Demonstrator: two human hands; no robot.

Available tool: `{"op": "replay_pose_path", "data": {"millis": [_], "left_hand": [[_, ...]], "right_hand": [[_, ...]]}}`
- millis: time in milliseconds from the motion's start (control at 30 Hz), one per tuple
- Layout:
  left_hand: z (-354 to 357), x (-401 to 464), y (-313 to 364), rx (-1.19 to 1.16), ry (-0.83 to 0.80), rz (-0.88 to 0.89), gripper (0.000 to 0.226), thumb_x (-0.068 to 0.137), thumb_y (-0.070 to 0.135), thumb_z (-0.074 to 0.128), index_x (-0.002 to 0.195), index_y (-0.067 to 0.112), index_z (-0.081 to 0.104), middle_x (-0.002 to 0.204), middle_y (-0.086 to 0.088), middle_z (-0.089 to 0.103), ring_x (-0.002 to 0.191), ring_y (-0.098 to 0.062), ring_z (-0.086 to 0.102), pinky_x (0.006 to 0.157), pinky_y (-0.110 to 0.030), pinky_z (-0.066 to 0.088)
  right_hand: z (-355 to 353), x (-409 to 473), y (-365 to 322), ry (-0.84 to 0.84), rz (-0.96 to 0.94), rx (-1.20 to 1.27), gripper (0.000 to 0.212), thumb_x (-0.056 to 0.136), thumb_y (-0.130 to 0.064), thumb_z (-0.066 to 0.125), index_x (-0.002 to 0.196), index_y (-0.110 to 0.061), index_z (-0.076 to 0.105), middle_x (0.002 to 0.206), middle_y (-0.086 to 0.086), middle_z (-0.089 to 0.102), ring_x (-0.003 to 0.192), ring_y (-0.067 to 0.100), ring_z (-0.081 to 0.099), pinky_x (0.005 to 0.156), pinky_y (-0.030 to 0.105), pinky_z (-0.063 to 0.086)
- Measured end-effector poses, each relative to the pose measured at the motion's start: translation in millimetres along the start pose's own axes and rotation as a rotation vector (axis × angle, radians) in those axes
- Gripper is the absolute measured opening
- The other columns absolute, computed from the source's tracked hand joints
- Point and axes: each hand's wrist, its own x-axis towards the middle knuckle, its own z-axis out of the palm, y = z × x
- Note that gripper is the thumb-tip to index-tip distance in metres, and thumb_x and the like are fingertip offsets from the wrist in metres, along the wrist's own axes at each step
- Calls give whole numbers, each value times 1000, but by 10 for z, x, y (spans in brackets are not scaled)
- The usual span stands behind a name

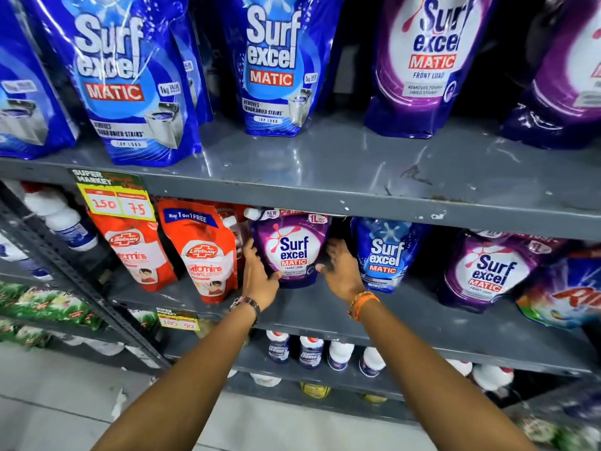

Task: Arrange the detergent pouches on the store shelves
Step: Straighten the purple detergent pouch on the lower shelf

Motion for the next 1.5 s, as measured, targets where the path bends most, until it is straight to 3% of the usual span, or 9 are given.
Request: {"op": "replay_pose_path", "data": {"millis": [133, 267, 433, 567, 633, 800, 967, 1333, 1500], "left_hand": [[100, -256, -40, -82, 147, -113, 95, 70, -16, 72, 146, 13, 24, 147, -14, 40, 133, -25, 46, 113, -41, 40], [472, -601, 88, -111, 171, -201, 67, 72, -12, 72, 127, 10, 41, 111, -9, 56, 107, -26, 57, 90, -33, 49], [1323, -855, 489, -128, -140, -100, 48, 73, -13, 72, 98, 21, 49, 80, 4, 51, 76, -17, 51, 69, -13, 46], [2051, -904, 882, -99, -404, -30, 53, 72, -9, 77, 111, 16, 50, 99, 1, 54, 91, -14, 51, 78, -12, 46], [2357, -917, 1009, -74, -500, -45, 70, 71, -4, 80, 131, 11, 44, 120, -6, 52, 108, -16, 50, 90, -22, 43], [2859, -860, 1091, 117, -580, 17, 110, 72, 8, 82, 153, 27, 9, 157, -10, 30, 144, -25, 35, 117, -43, 35], [3116, -768, 1144, 213, -591, 41, 115, 81, 18, 76, 154, 10, -13, 166, -7, -6, 153, -21, 3, 121, -32, 10], [2938, -1010, 958, 161, -485, 152, 109, 80, 11, 76, 156, 18, -2, 162, -5, 24, 148, -21, 26, 121, -44, 28], [2301, -1139, 645, 157, -451, 120, 111, 82, 18, 75, 156, 19, -7, 164, 1, 19, 150, -19, 23, 122, -44, 26]], "right_hand": [[-390, -467, 258, 47, 72, 65, 49, 85, 22, 52, 128, -2, 54, 128, 8, 58, 127, 23, 55, 98, 20, 49], [-1053, -983, 625, 160, 66, -38, 42, 87, 15, 57, 107, -22, 65, 111, 1, 67, 98, -1, 65, 90, 13, 51], [-1955, -1181, 981, 431, 174, -9, 40, 77, 10, 66, 103, -20, 68, 103, 6, 67, 80, -6, 65, 83, 19, 53], [-2383, -1149, 1088, 678, 182, 99, 50, 64, 5, 63, 106, -22, 58, 95, 13, 63, 81, 28, 59, 77, 31, 53], [-2547, -1086, 1088, 633, 209, 25, 58, 70, 17, 67, 119, -7, 51, 101, 13, 61, 87, 25, 59, 79, 10, 49], [-2956, -735, 1294, 426, 232, -85, 114, 57, 4, 85, 149, -6, 19, 146, 13, 45, 135, 28, 48, 113, 41, 42], [-3184, -636, 1192, 196, 142, 6, 103, 73, 16, 74, 153, -10, 14, 146, 7, 49, 137, 23, 47, 114, 49, 43], [-3069, -887, 1217, 141, -16, 26, 74, 80, 11, 72, 142, -10, 38, 140, 12, 56, 132, 26, 54, 105, 43, 52], [-2533, -993, 1092, 81, -9, 23, 65, 80, 17, 66, 128, -23, 49, 123, -7, 63, 111, -7, 61, 94, 25, 57]]}}
